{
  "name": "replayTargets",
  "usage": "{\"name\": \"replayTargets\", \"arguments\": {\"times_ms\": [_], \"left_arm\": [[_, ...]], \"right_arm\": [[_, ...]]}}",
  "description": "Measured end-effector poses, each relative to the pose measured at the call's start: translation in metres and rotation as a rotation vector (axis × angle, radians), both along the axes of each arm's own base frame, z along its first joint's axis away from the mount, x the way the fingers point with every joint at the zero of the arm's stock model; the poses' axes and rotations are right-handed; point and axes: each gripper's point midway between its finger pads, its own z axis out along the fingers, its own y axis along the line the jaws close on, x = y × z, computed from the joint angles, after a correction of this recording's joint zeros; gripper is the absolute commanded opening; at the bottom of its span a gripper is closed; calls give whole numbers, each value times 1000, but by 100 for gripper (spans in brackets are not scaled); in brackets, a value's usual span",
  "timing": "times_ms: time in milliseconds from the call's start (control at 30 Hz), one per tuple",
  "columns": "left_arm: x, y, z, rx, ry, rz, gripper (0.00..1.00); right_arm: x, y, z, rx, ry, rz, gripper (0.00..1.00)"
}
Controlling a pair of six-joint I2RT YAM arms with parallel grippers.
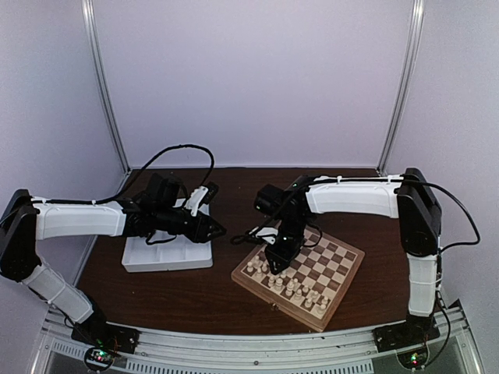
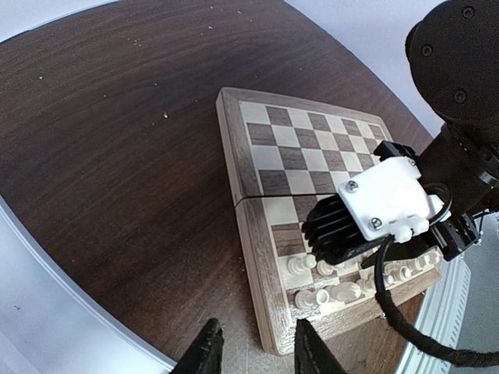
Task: Set up the chess pieces on the board
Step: Place the chess piece on the chessboard, then adjust the chess piece on the chessboard.
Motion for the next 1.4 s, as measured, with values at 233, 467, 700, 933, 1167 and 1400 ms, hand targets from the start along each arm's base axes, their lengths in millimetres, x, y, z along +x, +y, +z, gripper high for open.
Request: {"name": "replayTargets", "arguments": {"times_ms": [233,467,700,933,1167,1400], "left_arm": [[0,0,0,0,0,0,32],[0,0,0,0,0,0,33],[0,0,0,0,0,0,33],[0,0,0,0,0,0,33],[0,0,0,0,0,0,33],[0,0,0,0,0,0,33]], "right_arm": [[2,-1,0,-5,-11,-1,29],[3,-2,0,-11,-19,-2,31],[3,-3,1,-10,-24,-3,34],[4,-3,7,4,-37,-3,35],[2,-4,6,-1,-34,-3,32],[-2,-9,0,-18,-20,-3,31]]}}
